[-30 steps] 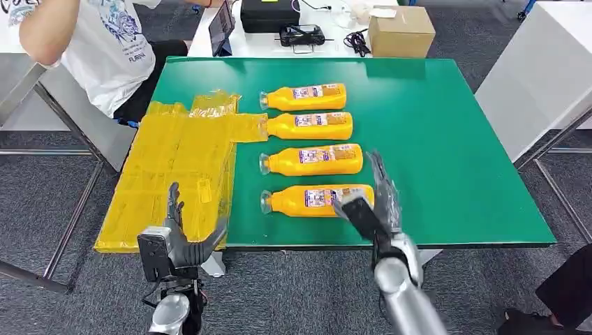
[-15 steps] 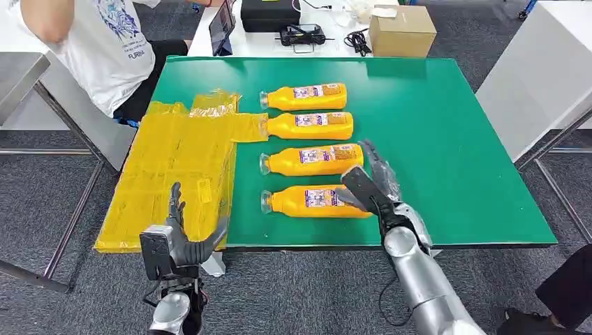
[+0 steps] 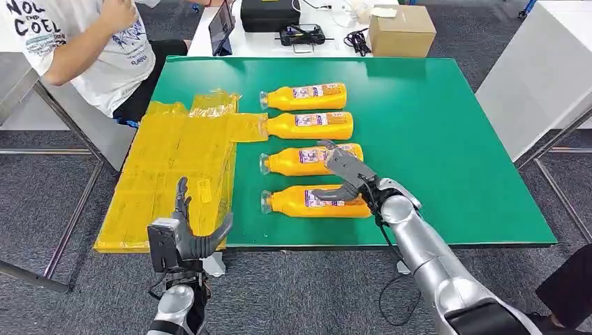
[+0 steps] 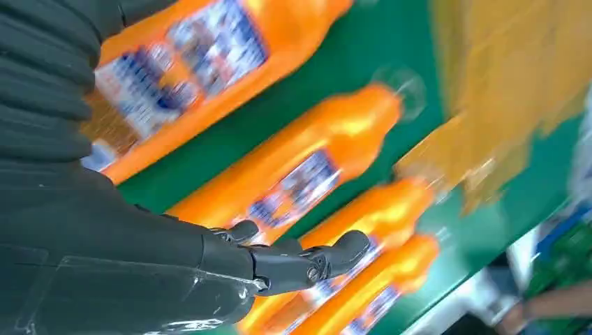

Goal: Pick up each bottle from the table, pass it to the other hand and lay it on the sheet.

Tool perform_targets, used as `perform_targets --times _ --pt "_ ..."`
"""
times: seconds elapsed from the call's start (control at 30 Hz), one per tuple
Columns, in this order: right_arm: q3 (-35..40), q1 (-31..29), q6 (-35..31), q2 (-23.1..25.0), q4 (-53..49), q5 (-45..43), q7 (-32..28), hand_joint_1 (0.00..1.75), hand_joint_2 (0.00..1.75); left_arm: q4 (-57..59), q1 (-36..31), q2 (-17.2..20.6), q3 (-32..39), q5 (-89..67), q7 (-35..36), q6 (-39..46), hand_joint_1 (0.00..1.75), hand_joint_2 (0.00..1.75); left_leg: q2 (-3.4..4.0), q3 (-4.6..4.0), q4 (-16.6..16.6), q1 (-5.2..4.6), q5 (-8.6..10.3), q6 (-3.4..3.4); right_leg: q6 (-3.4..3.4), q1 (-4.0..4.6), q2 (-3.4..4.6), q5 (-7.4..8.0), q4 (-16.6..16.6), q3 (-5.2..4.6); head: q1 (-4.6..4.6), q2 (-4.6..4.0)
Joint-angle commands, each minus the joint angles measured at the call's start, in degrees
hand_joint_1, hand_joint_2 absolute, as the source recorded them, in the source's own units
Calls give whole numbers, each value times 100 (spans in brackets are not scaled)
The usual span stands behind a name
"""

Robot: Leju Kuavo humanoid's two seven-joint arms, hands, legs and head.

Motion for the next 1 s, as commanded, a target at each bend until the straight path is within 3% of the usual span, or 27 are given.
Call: perform_targets --times 0.03,0.2,0.4,0.57,0.77,1.0 --pt "1126 -541 355 -303 208 -532 -71 0 175 756 -451 123 -188 44 -69 17 0 175 -2 7 -2 0 0 -6 -8 1 -2 -2 0 6 0 0" --pt "1273 -554 507 -413 102 -687 -132 0 175 833 -491 120 -194 59 -68 -13 0 175 -2 9 0 1 -2 -6 -9 1 -2 -3 1 9 -2 0" --pt "2035 -626 984 -1026 -448 -1209 -45 0 175 1100 -642 83 -197 181 -108 2 0 175 -5 17 2 2 -7 -11 -15 3 -5 -8 2 19 2 0" --pt "2612 -442 556 -1698 -1047 -1054 268 0 175 1008 -556 120 -161 228 -55 148 0 175 -14 18 2 3 -6 -9 -13 4 -14 -9 -2 23 0 0" --pt "2690 -191 244 -2197 -1550 -828 546 0 175 901 -486 159 -131 236 -14 150 0 175 -11 12 0 2 -5 -8 -11 3 -10 -7 -5 18 2 0" --pt "2722 98 -43 -2385 -1861 -413 856 0 175 843 -433 165 -142 217 39 199 0 175 -6 16 -2 1 -7 -8 -12 4 -5 -7 -6 19 2 0"
